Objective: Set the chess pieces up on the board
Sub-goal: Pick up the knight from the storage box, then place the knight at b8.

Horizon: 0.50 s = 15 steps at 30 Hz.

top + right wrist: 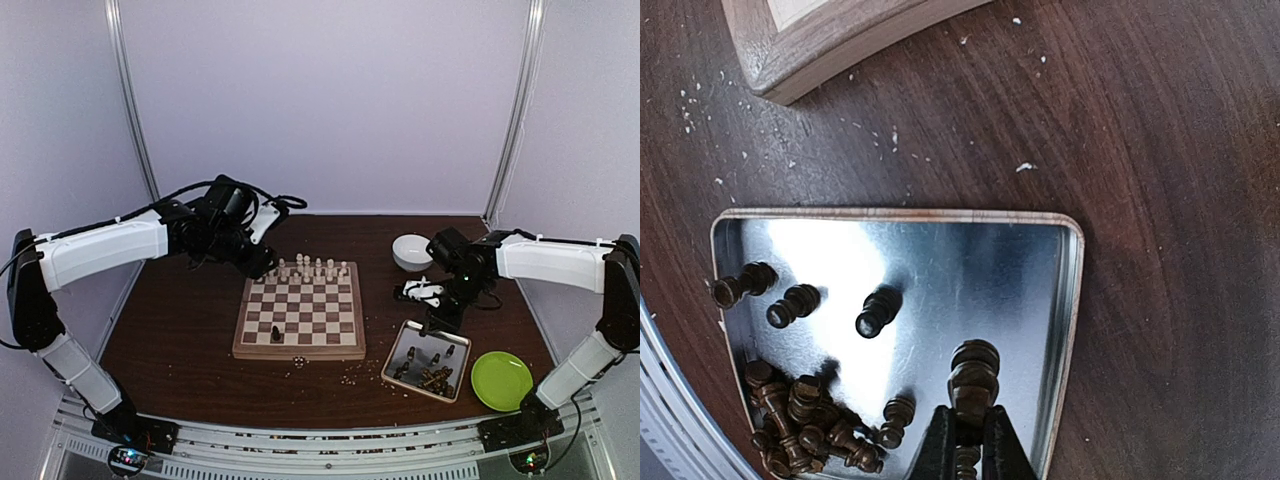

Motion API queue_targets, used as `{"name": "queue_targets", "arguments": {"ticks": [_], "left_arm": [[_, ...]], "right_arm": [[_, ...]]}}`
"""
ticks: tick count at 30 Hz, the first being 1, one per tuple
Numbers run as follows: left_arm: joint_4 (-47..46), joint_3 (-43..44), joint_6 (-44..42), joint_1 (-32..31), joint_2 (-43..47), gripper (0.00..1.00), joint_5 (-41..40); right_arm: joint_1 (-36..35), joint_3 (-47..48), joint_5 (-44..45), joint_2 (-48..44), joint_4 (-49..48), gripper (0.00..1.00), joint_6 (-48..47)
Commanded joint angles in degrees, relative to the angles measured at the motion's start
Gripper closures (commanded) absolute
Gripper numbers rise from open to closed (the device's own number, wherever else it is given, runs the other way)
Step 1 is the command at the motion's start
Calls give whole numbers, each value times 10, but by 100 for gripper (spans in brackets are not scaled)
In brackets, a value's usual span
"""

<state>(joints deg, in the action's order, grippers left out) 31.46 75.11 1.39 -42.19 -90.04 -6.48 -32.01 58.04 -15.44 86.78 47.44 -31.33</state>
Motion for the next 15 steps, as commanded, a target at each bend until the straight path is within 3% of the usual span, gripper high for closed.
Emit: {"name": "queue_targets", "arguments": {"ticks": [1,8,15], "left_arm": [[-3,21,-5,-2,-1,46,8],[1,22,-6,-1,16,45,-18],[-1,20,1,-1,39,45,-50]], "right_arm": [[2,16,-9,0,21,100,-8],[-18,109,-21,15,75,100,-19],[-90,253,-7,87,139,100,-39]]}}
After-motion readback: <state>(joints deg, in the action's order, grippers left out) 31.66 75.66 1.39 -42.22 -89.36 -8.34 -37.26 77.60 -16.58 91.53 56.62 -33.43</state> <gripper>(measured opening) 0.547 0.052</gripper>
